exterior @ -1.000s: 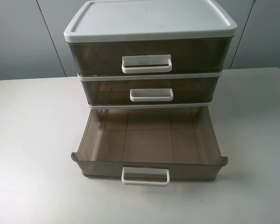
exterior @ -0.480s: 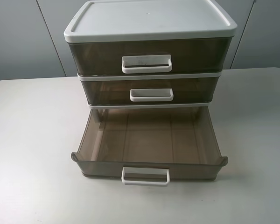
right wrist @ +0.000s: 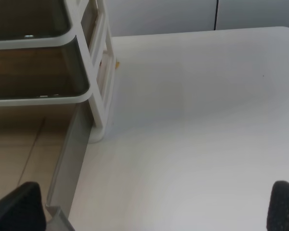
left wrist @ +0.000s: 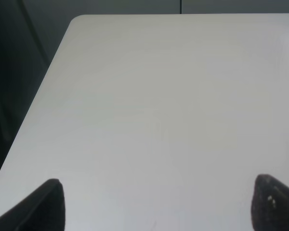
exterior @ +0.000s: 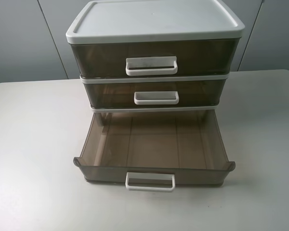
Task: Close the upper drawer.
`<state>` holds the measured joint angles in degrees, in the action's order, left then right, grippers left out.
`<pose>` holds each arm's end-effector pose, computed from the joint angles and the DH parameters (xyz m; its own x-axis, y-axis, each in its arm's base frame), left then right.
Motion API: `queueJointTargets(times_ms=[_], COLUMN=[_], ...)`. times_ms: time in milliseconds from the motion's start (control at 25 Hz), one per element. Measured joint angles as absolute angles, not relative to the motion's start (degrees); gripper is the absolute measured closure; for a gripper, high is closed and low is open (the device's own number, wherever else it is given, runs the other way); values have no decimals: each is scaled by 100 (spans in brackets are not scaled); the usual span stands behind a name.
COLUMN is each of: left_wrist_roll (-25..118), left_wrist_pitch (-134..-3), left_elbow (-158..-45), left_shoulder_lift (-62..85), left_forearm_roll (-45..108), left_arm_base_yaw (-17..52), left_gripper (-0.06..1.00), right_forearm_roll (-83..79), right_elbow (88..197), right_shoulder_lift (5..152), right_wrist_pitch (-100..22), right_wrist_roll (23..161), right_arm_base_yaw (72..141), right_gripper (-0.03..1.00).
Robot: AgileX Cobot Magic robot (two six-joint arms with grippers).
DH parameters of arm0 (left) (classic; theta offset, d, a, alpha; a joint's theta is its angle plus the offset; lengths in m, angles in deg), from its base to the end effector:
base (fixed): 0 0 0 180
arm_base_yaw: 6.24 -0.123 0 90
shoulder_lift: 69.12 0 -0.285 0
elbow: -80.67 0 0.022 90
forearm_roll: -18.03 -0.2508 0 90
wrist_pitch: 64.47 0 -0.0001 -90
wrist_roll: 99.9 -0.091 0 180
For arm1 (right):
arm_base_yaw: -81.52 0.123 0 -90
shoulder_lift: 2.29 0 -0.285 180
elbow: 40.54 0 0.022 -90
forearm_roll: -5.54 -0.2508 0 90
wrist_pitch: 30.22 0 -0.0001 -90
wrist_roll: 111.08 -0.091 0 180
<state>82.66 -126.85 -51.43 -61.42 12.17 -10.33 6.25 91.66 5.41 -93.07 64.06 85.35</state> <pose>-0.0084 0.0077 0.2786 -0.4665 -0.0305 -0.8840 -0.1495 0.9878 0.0448 -0.0081 -0.0015 0.2781 -0.4768 0.0473 -0.8777 -0.0195 0.9977 0.0644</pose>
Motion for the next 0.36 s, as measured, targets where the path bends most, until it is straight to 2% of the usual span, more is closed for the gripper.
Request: queueJointTargets(times_ms=[360], left_wrist_roll=[8266], left_wrist_pitch=[-12685], left_elbow=[-5143], left_shoulder_lift=[-6142], left_forearm_roll=[1217], left_arm_base_yaw=[-1033], left_gripper=[20], right_forearm_roll=[625], right_elbow=[9166], right_shoulder_lift=[541], right_wrist_pitch=[-9307], right_wrist_roll=[6406], right_arm_base_yaw=[8535], right_gripper=[27])
